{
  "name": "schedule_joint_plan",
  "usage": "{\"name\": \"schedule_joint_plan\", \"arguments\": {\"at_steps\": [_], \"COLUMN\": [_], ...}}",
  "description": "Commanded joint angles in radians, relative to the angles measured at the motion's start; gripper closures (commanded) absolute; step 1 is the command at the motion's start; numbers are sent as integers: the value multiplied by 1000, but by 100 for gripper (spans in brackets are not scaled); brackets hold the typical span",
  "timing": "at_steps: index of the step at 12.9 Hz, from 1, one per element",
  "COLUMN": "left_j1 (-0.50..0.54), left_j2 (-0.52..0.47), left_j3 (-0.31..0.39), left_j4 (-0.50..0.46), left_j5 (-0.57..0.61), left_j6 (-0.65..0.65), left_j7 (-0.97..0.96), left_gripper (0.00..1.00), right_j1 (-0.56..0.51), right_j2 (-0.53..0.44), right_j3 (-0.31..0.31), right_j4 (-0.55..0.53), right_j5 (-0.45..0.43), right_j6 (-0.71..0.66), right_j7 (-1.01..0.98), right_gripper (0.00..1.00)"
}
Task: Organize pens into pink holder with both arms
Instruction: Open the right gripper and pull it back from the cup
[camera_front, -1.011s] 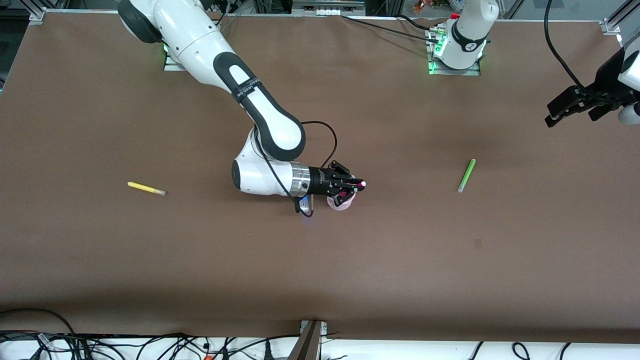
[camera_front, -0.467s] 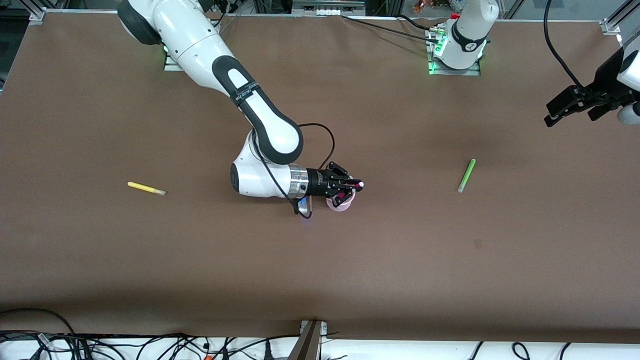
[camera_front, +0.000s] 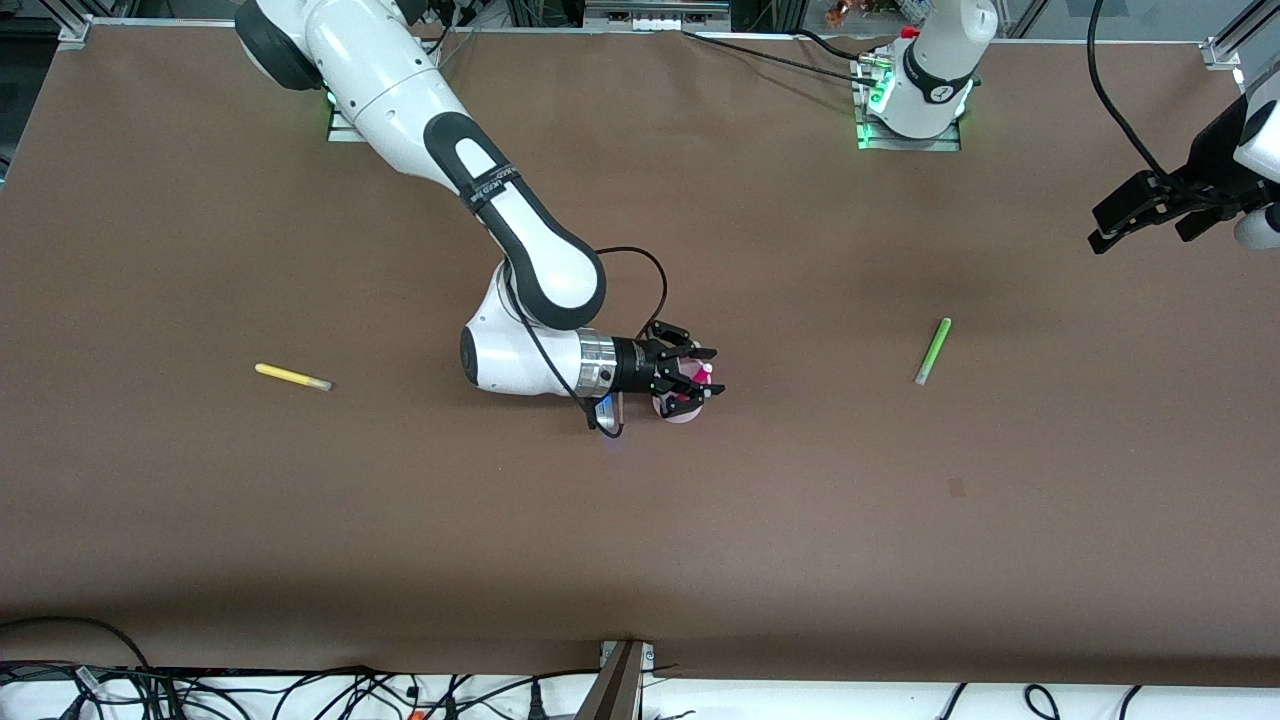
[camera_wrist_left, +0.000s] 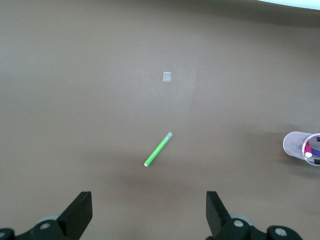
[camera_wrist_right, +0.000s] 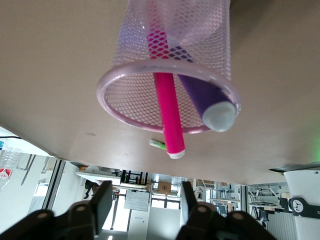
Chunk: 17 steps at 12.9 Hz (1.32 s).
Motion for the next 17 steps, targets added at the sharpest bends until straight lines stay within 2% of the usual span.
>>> {"name": "schedule_joint_plan", "arguments": {"at_steps": [1,3,5,6,7,10,12,13,14,17], "left_j1": [-7,-7,-7,-7,-7,-7,-7,-7,-7,-7], "left_j2": [11,11,11,11,11,11,11,11,11,12], "left_j3": [6,6,6,6,6,6,6,6,6,6], "left_j4": [31,31,31,31,31,31,31,31,31,31], "left_j5": [-15,-15,-15,-15,-15,-15,-15,-15,-15,-15], "left_j6": [-25,-25,-25,-25,-25,-25,-25,-25,-25,-25], "left_j7": [-3,-3,-3,-3,-3,-3,-3,-3,-3,-3], "left_gripper": [0,0,0,0,0,0,0,0,0,0], "right_j1": [-12,-14,-25,-40,-49,-60,-89,-100,-100,-101], "right_j2": [-8,-29,-66,-90,-110,-201,-251,-287,-320,-472], "right_j3": [4,-7,-24,-24,-25,-91,-120,-165,-206,-236], "right_j4": [11,11,11,11,11,2,-2,-8,-8,-76], "right_j5": [22,4,-117,-169,-228,-520,-564,-573,-619,-853], "right_j6": [-23,-26,-38,-41,-63,-156,-225,-289,-358,-518], "right_j7": [-14,-15,-17,-17,-23,-113,-243,-282,-320,-444], "right_gripper": [26,17,11,3,1,0,0,0,0,0]}}
